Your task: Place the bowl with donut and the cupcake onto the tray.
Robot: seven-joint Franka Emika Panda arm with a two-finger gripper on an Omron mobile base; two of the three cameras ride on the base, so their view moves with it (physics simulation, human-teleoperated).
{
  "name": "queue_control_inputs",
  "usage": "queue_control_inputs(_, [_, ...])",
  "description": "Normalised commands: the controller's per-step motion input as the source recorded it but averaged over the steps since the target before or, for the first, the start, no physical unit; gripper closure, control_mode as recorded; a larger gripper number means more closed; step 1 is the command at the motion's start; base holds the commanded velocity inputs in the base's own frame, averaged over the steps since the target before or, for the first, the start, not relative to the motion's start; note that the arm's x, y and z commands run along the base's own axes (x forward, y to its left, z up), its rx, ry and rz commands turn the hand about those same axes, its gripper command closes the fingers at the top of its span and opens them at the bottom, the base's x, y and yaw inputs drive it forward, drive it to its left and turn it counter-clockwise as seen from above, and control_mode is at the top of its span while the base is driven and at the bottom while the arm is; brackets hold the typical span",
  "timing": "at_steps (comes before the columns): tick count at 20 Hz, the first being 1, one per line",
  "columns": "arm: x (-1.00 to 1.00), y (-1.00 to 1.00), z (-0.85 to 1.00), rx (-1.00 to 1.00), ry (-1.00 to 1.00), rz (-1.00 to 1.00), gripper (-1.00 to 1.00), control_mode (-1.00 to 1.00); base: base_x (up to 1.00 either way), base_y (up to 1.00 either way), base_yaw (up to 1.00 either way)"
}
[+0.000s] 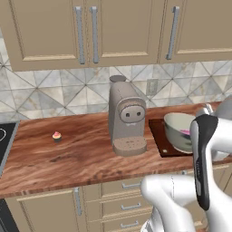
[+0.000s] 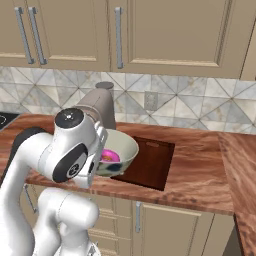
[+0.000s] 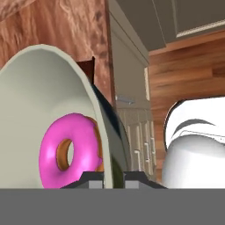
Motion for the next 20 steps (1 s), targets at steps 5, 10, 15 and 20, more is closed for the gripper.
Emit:
queue_control_inputs(5, [0.27, -0.24, -0.11, -0.02, 0.0, 0.0, 1.0, -1.0, 0.0, 0.0, 0.0])
queue_control_inputs(10, [0.33, -0.27, -0.1, -0.02, -0.01, 0.0, 1.0, -1.0, 0.0, 0.0, 0.0])
queue_control_inputs(15, [0.5, -0.26, -0.08, 0.0, 0.0, 0.0, 1.0, -1.0, 0.0, 0.0, 0.0])
queue_control_inputs(20, [0.63, -0.2, -0.16, 0.0, 0.0, 0.0, 1.0, -1.0, 0.0, 0.0, 0.0])
